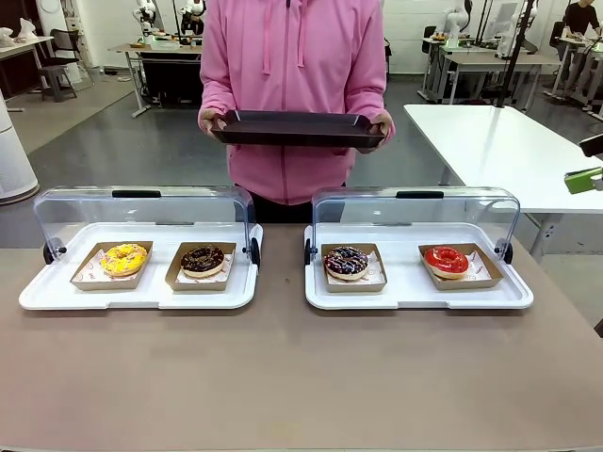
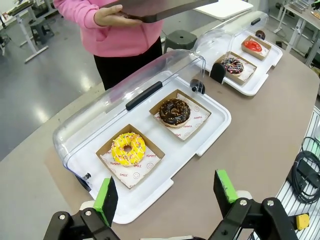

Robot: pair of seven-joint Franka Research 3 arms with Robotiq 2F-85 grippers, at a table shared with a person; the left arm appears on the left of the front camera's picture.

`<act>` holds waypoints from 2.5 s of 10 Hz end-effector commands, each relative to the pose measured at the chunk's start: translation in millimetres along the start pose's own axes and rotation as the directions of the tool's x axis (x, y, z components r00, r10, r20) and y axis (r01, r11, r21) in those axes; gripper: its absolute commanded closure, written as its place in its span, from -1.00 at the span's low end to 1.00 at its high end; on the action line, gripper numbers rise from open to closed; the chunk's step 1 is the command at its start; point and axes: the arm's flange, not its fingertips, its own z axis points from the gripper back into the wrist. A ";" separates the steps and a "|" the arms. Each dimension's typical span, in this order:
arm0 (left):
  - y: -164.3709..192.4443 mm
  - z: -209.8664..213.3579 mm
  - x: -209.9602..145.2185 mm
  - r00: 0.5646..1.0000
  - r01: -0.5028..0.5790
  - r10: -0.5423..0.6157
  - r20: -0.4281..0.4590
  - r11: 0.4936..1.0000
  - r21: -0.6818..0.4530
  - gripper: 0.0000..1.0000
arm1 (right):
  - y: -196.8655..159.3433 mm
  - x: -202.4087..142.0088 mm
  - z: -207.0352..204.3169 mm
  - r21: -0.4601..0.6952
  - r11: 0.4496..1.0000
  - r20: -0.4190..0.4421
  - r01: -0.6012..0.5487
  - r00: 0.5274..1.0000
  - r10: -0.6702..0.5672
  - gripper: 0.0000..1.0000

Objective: Provide the desired donut to the person.
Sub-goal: Pick up and lift the Paper togo box containing the Donut pointed at by the person.

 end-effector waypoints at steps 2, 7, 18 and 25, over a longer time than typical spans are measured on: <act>-39.4 -27.5 -48.4 0.999 0.008 -0.009 0.042 1.000 0.018 -1.00 | 53.5 -48.9 -40.2 -0.018 1.000 0.068 -0.012 0.998 0.014 -1.00; 0.9 0.5 0.4 1.000 0.000 0.000 0.004 1.000 0.007 -1.00 | -1.2 1.1 0.1 -0.006 1.000 0.011 -0.005 1.000 0.005 -1.00; 0.9 0.5 0.4 1.000 0.000 0.000 0.004 1.000 0.007 -1.00 | -1.2 1.1 0.1 -0.006 1.000 0.011 -0.005 1.000 0.005 -1.00; 6.7 -68.2 5.8 0.764 0.529 -0.593 -0.254 0.801 -0.281 -1.00 | -1.2 1.1 0.1 -0.006 1.000 0.011 -0.005 1.000 0.005 -1.00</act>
